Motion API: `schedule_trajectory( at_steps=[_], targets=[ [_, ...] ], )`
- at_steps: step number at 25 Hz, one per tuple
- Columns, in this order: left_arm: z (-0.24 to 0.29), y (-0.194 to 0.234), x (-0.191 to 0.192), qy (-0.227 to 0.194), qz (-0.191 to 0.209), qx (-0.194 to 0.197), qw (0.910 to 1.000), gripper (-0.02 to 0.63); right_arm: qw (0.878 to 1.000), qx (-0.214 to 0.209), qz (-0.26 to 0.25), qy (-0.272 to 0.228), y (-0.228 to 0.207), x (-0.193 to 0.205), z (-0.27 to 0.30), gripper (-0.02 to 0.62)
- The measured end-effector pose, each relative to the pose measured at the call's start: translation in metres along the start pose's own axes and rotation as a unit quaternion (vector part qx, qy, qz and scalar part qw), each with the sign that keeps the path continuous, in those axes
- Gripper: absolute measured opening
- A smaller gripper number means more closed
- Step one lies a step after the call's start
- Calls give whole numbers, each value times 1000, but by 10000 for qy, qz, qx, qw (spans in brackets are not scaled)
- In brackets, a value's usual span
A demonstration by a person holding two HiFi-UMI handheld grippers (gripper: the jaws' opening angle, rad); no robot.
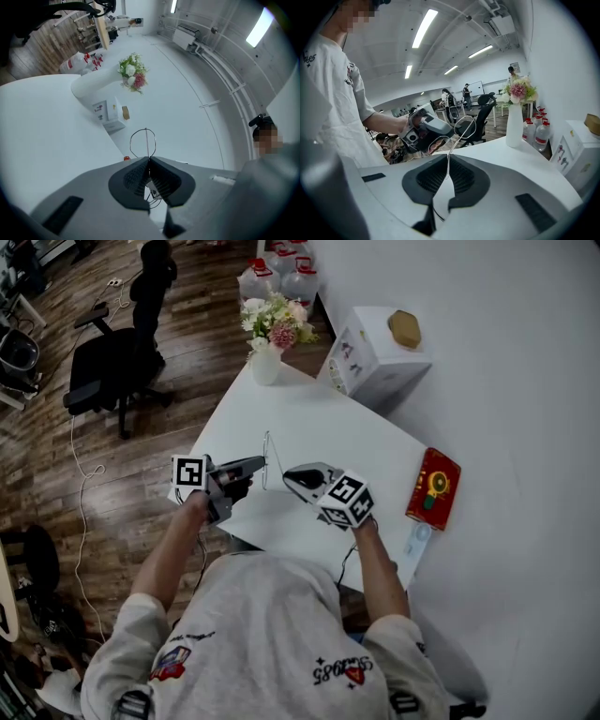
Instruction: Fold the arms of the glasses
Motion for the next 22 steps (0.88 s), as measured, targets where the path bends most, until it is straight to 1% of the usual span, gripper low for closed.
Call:
schedule_trajectory(
  at_steps=[2,6,7,9,10,12,13,15,16,18,20,22],
  targets=[
    [3,-1,0,-15,71,63,10000,6,9999,-17,-59,83,2,1,3,18],
    [6,0,5,7,-106,10,9999,6,9994,7,-245,263,5,6,8,20],
    [7,0,5,29,-26,29,10000,6,9990,23,-319,318,6,7,9,20],
    [8,0,2,95,332,81,9994,6,9979,39,-471,447,9,8,10,21],
    [8,1,3,100,334,68,9994,6,9974,45,-524,493,10,9,11,23],
    [5,2,8,49,-72,-31,10000,6,9970,89,-585,505,9,8,12,43],
    [4,3,9,24,-188,-62,9998,6,9971,110,-594,472,9,7,12,56],
    [3,5,7,-7,-102,-36,9999,6,9974,148,-594,368,9,4,12,96],
    [2,5,7,-37,-127,-28,9999,6,9975,177,-589,338,8,4,12,112],
    [1,6,7,-109,-215,-50,9997,6,9977,241,-585,241,6,2,10,125],
    [-4,11,7,-168,-265,-220,9993,6,9982,320,-511,23,4,-2,6,134],
    [-5,13,2,-288,-193,-187,9992,6,9981,437,-274,-351,-1,-7,-3,143]
  ],
)
Point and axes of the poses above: the fingertips, and each gripper's own axes: z forward along the fingers, y to its left, x out of its underside, the point moved 4 cm from there along -z, backward along the fingers, and after that the axes turned 10 degrees about z, right-handed, at the moved point
